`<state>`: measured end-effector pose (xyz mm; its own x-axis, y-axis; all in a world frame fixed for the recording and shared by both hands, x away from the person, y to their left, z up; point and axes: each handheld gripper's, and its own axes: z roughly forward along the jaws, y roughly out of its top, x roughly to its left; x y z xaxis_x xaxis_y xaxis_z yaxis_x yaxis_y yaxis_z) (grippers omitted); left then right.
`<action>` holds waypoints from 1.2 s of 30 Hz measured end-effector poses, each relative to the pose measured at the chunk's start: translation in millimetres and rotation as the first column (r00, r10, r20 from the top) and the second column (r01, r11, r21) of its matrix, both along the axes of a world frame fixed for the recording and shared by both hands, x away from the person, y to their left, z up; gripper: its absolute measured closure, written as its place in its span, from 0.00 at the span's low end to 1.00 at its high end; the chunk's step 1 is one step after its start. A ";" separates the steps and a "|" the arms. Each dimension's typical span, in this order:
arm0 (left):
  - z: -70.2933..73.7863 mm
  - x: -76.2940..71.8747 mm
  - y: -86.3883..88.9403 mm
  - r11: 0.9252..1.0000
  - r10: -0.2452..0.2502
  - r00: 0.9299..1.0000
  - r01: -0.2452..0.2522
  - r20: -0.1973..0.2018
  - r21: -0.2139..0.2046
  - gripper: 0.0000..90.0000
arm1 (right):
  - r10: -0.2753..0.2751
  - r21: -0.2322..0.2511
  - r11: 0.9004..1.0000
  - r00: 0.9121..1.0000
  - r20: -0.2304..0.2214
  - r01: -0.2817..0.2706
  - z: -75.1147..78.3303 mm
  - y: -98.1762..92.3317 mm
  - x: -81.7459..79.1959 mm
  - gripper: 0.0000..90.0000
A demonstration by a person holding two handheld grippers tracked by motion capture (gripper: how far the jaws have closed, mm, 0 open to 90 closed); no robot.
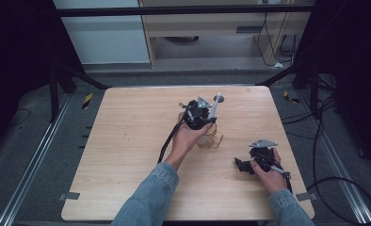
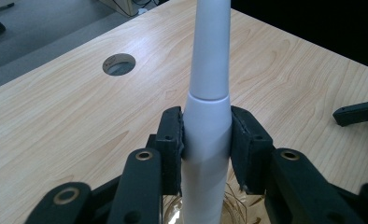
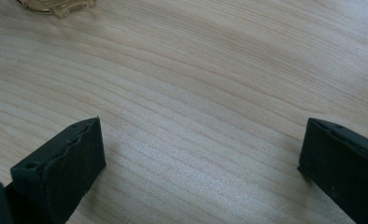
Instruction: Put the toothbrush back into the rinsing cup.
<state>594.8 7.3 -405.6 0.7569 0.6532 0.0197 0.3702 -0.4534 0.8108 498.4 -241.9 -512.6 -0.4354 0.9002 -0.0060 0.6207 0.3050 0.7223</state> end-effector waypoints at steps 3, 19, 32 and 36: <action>0.4 -0.3 0.2 1.000 0.002 1.000 -0.002 0.005 -0.006 0.74 | -0.001 0.001 1.000 1.000 0.000 0.001 0.0 0.1 0.0 0.00; 4.8 -2.0 1.9 1.000 0.004 1.000 -0.004 0.024 -0.016 0.72 | -0.001 0.002 1.000 1.000 -0.002 0.001 0.1 0.2 -0.1 0.00; 12.9 -15.1 8.6 1.000 0.004 0.997 -0.004 0.073 -0.006 0.68 | 0.000 0.001 1.000 1.000 0.000 0.000 0.0 0.1 0.0 0.00; 16.0 -20.1 14.1 1.000 0.001 0.996 -0.001 0.089 -0.005 0.64 | -0.001 0.001 1.000 1.000 0.000 0.001 0.0 0.1 0.0 0.00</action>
<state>574.7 21.3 -389.6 0.7516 0.6542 0.0841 0.2967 -0.4492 0.8427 498.3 -241.8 -512.6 -0.4347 0.9005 -0.0051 0.6211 0.3039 0.7224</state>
